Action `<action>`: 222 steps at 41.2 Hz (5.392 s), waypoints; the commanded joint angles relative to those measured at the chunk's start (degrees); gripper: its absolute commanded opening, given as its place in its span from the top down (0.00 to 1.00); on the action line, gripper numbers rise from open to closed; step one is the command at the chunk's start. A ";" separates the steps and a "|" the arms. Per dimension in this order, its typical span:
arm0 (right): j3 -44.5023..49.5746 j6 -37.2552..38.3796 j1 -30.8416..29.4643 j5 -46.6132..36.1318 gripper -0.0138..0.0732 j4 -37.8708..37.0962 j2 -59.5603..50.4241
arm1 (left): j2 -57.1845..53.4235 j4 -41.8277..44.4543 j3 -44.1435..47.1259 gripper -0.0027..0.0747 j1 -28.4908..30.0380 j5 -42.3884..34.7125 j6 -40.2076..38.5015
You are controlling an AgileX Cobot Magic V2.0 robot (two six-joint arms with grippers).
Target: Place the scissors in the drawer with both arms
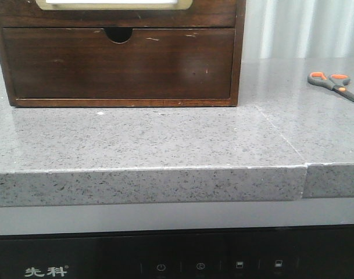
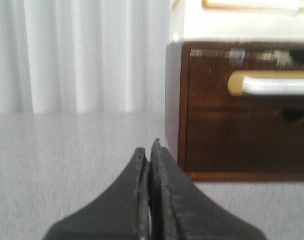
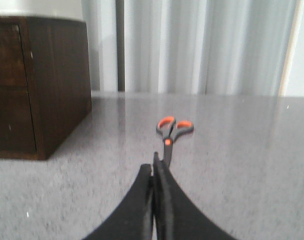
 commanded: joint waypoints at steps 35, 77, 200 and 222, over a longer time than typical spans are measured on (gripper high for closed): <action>-34.01 -0.01 -0.39 29.76 0.92 -6.77 28.95 | 26.24 -0.74 -36.65 0.99 -0.47 30.01 -0.49; -33.96 -0.01 -0.39 30.52 0.18 -6.97 32.14 | 30.04 -5.73 -35.54 0.17 -0.47 27.39 -0.49; -33.96 -0.01 -0.39 30.52 0.24 -6.97 32.14 | 74.08 -102.97 -38.64 0.79 -0.47 55.39 48.29; -33.96 -0.01 -0.39 30.52 0.24 -6.97 32.14 | 53.04 -102.97 -21.39 0.79 -0.47 54.68 49.21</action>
